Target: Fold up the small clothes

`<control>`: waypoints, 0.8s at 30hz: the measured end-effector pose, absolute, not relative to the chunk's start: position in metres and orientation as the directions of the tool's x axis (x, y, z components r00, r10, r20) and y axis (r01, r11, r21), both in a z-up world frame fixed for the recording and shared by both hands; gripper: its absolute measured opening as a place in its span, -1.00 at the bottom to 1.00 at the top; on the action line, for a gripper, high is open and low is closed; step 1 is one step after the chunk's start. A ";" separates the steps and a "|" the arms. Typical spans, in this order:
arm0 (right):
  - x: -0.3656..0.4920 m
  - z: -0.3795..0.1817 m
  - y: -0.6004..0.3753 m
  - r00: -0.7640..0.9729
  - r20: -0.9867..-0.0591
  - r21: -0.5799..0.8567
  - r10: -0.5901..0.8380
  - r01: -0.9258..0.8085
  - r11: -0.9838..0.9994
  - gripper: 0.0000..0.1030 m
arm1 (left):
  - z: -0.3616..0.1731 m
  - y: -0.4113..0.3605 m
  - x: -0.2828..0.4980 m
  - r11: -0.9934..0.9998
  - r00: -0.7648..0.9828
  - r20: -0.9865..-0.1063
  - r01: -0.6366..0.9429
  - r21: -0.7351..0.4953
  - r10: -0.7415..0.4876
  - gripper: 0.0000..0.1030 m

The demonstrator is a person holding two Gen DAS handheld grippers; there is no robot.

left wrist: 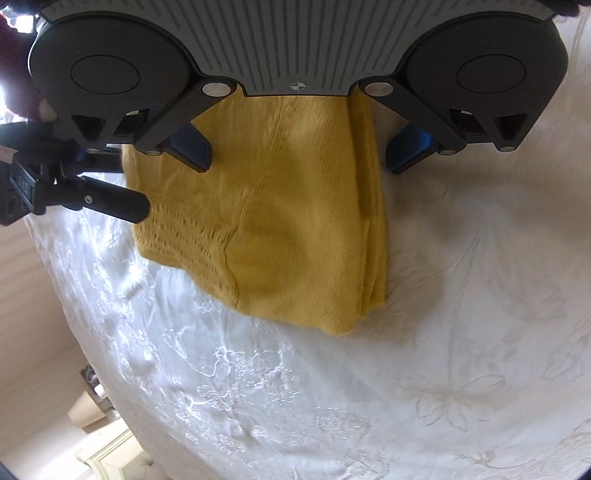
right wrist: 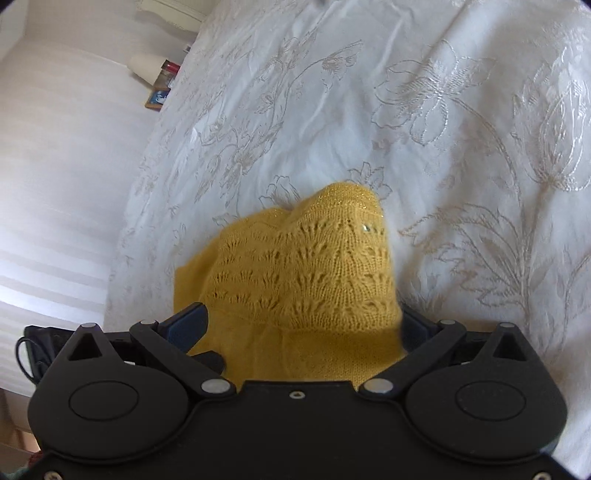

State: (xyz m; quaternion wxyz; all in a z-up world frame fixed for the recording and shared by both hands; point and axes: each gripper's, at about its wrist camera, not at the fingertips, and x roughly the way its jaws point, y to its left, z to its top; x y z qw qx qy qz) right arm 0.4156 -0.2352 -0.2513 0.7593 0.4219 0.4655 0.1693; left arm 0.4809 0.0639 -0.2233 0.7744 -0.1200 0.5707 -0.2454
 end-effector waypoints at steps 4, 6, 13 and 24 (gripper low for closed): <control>0.409 -0.253 -0.239 0.516 -0.544 0.818 0.662 0.151 0.554 0.99 | -0.223 0.064 0.479 0.846 0.232 -0.818 0.238 -0.477 -0.526 0.98; 0.406 -0.250 -0.235 0.500 -0.563 0.805 0.659 0.152 0.573 0.99 | -0.222 0.061 0.477 0.848 0.234 -0.820 0.244 -0.470 -0.522 0.95; 0.405 -0.220 -0.213 0.469 -0.693 0.657 0.547 0.100 0.747 -0.21 | -0.210 0.063 0.470 0.850 0.269 -0.813 0.277 -0.447 -0.516 -0.48; 0.339 -0.120 -0.182 0.613 -0.658 0.543 0.437 -0.016 0.840 -0.27 | -0.127 0.047 0.403 0.802 0.379 -0.725 0.432 -0.411 -0.576 -0.51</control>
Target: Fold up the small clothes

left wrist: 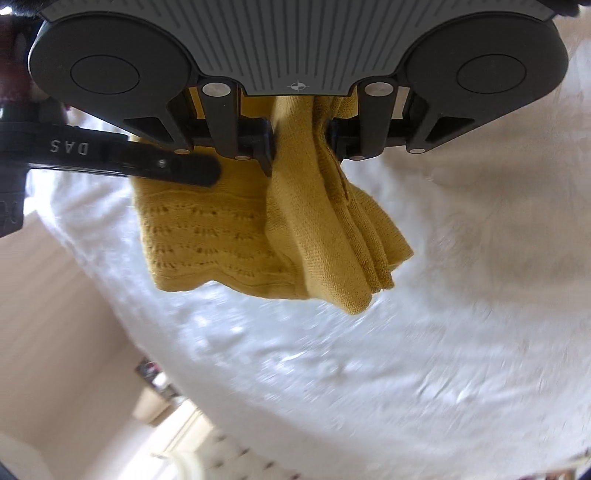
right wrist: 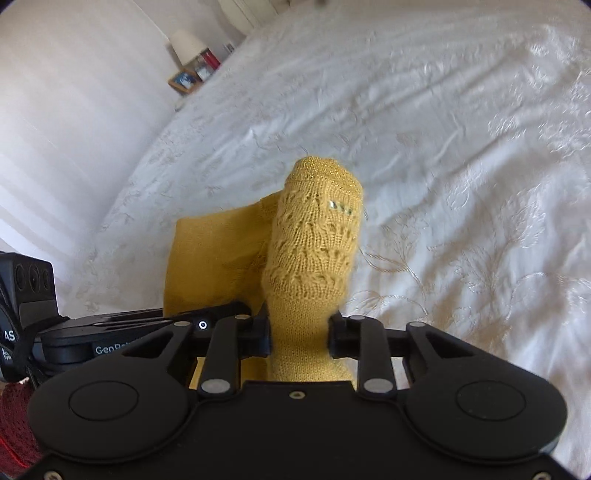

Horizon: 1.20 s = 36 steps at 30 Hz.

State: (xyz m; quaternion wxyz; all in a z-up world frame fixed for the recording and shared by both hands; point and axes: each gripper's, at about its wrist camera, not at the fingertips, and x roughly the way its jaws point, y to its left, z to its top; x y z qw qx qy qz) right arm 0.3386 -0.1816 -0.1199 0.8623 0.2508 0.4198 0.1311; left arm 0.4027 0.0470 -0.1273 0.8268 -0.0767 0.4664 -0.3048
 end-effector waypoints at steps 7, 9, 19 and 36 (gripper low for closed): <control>0.279 -0.073 -0.186 0.669 -0.589 0.561 0.454 -0.066 0.825 -0.27 | -0.076 0.045 0.337 0.771 0.416 -0.665 0.479 -0.419 -0.620 -0.51; 0.261 -0.066 -0.189 0.667 -0.579 0.569 0.470 -0.082 0.818 -0.27 | -0.068 0.042 0.314 0.771 0.426 -0.658 0.485 -0.413 -0.621 -0.51; 0.159 -0.087 -0.202 0.579 -0.612 0.603 0.539 -0.099 0.791 -0.27 | -0.081 0.013 0.206 0.794 0.379 -0.716 0.443 -0.416 -0.586 -0.51; 0.167 -0.174 -0.277 0.551 -0.800 0.464 0.236 0.320 0.826 0.10 | -0.162 -0.004 0.228 0.900 0.403 -0.872 0.427 -0.089 -0.277 -0.48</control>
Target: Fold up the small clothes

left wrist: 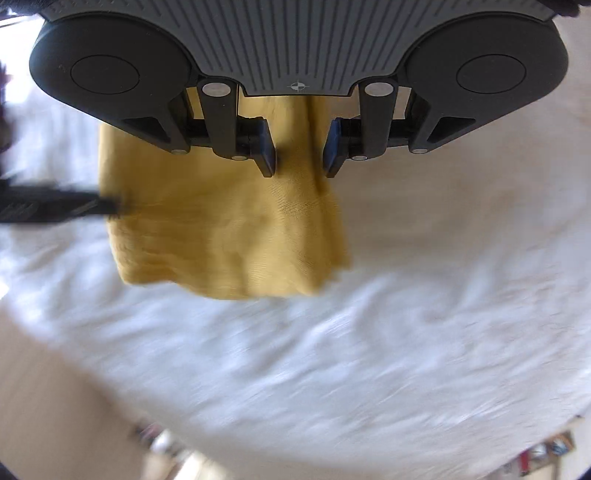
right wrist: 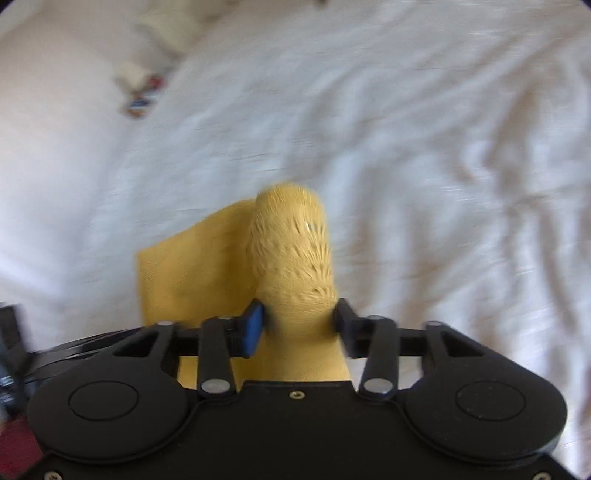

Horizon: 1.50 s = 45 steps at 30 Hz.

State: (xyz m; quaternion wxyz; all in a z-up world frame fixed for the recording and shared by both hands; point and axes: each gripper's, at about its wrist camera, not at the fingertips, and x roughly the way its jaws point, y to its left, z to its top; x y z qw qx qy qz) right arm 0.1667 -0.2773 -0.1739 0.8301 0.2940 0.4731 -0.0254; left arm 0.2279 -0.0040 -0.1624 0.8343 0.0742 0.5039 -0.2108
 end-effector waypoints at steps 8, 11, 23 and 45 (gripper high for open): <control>0.167 -0.166 -0.275 0.610 -0.771 0.432 0.182 0.291 0.854 0.71 | -0.160 0.029 0.250 0.911 0.434 -0.850 0.395 -0.118 -0.298 0.01; 0.181 -0.172 -0.254 0.577 -0.802 0.358 0.157 0.253 0.899 0.81 | -0.163 0.014 0.260 0.882 0.386 -0.848 0.435 -0.181 -0.364 0.37; 0.230 -0.230 -0.251 0.406 -0.907 0.244 0.112 0.290 0.925 0.99 | -0.218 -0.005 0.307 0.913 0.349 -0.900 0.392 -0.112 -0.261 0.90; 0.133 -0.217 -0.242 0.433 -0.896 0.302 0.103 0.421 0.856 0.99 | -0.212 0.004 0.213 0.747 0.210 -0.915 0.652 -0.130 -0.343 0.99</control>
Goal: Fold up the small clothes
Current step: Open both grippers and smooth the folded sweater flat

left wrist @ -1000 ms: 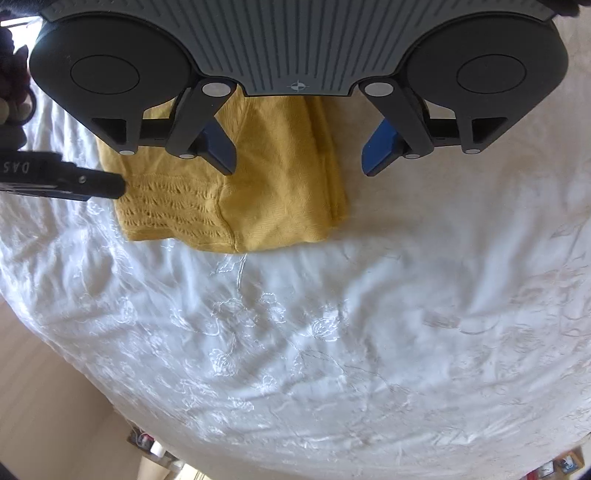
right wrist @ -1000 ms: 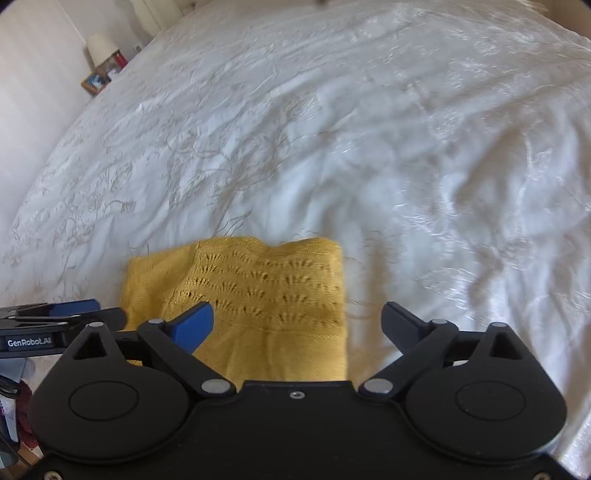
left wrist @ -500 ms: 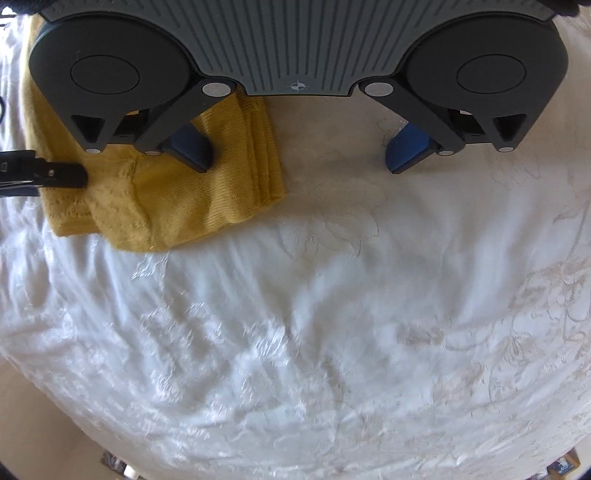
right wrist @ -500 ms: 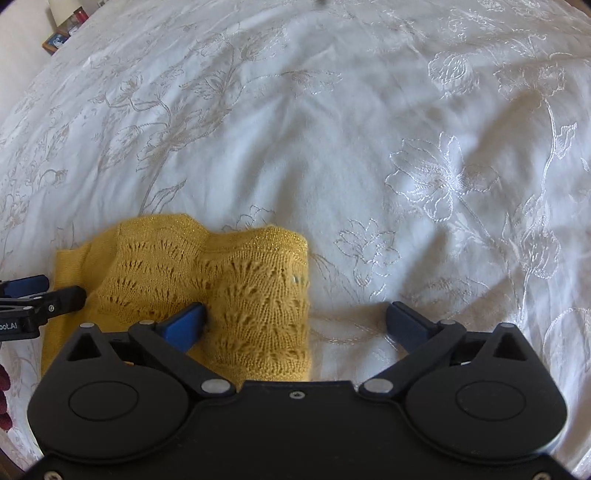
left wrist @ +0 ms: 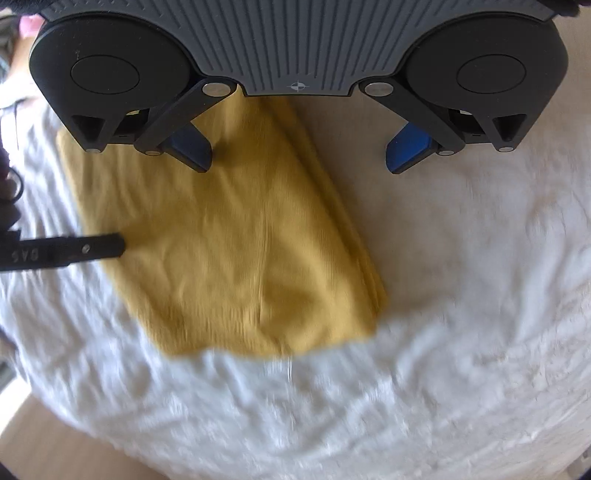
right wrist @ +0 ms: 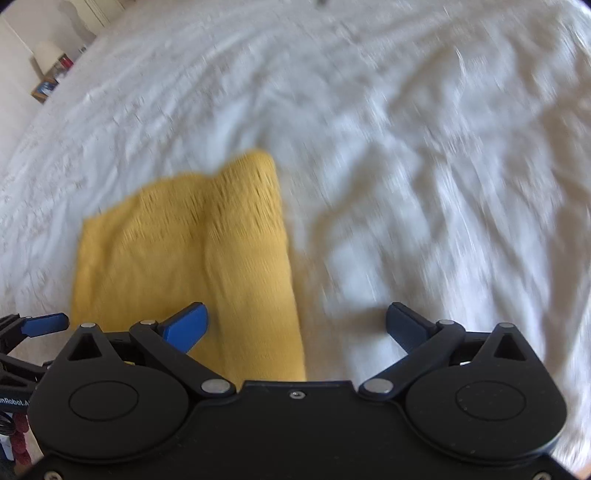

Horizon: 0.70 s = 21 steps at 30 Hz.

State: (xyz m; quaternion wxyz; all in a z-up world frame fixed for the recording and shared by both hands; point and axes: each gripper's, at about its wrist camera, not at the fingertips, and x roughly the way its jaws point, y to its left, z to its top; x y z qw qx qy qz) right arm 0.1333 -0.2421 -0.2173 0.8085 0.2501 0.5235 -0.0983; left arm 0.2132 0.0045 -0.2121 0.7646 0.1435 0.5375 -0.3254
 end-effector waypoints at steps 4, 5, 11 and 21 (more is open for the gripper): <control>0.107 -0.227 -0.234 0.384 -0.917 0.272 0.106 0.407 0.872 0.99 | -0.224 0.027 0.203 0.755 0.154 -0.934 0.637 -0.157 -0.324 0.99; 0.101 -0.226 -0.230 0.382 -0.918 0.267 0.105 0.400 0.877 0.99 | -0.225 0.030 0.199 0.752 0.152 -0.934 0.641 -0.156 -0.323 0.99; 0.077 -0.227 -0.232 0.362 -0.924 0.279 0.119 0.430 0.859 0.99 | -0.223 0.035 0.190 0.733 0.159 -0.931 0.664 -0.144 -0.327 0.99; 0.065 -0.232 -0.226 0.358 -0.927 0.266 0.112 0.416 0.870 0.99 | -0.227 0.039 0.174 0.767 0.209 -0.926 0.630 -0.120 -0.316 0.99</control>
